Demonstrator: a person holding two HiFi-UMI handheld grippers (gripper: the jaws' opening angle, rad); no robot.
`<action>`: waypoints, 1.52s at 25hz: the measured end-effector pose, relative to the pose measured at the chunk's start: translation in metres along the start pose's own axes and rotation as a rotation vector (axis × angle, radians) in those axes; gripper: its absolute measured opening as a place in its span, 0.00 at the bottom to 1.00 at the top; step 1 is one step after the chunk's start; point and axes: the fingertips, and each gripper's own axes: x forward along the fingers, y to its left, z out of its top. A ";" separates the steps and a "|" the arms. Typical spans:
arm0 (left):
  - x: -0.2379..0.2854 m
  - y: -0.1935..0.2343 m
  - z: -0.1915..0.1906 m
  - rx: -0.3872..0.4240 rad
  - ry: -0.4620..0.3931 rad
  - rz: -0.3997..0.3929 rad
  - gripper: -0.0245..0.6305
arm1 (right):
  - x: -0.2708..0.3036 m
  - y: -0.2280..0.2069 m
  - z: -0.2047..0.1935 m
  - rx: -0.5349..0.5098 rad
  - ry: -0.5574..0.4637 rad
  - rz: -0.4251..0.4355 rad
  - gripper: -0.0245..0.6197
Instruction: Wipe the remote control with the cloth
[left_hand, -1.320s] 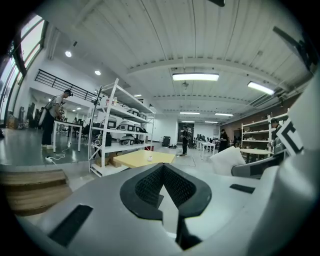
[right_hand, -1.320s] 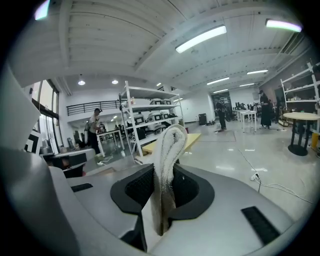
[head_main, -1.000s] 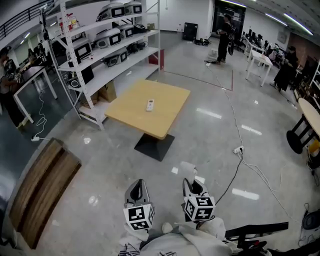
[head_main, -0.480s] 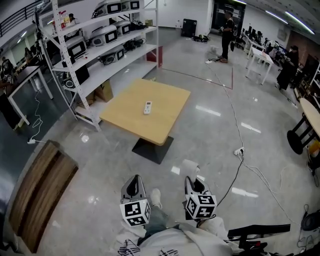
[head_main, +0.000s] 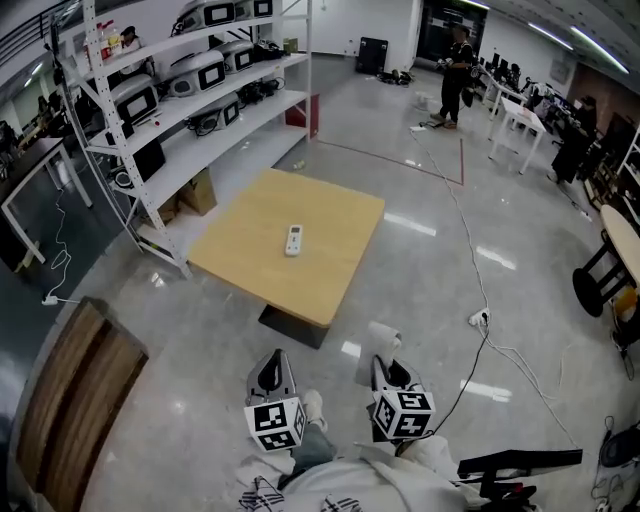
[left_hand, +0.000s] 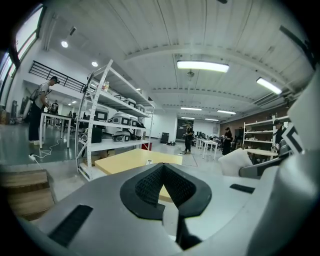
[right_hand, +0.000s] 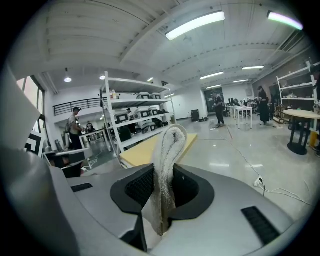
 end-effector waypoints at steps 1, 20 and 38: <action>0.013 0.005 0.003 -0.003 0.001 0.003 0.04 | 0.012 0.001 0.005 -0.003 0.003 0.002 0.18; 0.221 0.060 0.048 0.010 0.058 -0.025 0.04 | 0.211 0.003 0.101 0.001 0.031 0.027 0.18; 0.338 0.056 -0.030 -0.018 0.265 -0.008 0.05 | 0.281 -0.022 0.084 -0.010 0.176 0.089 0.18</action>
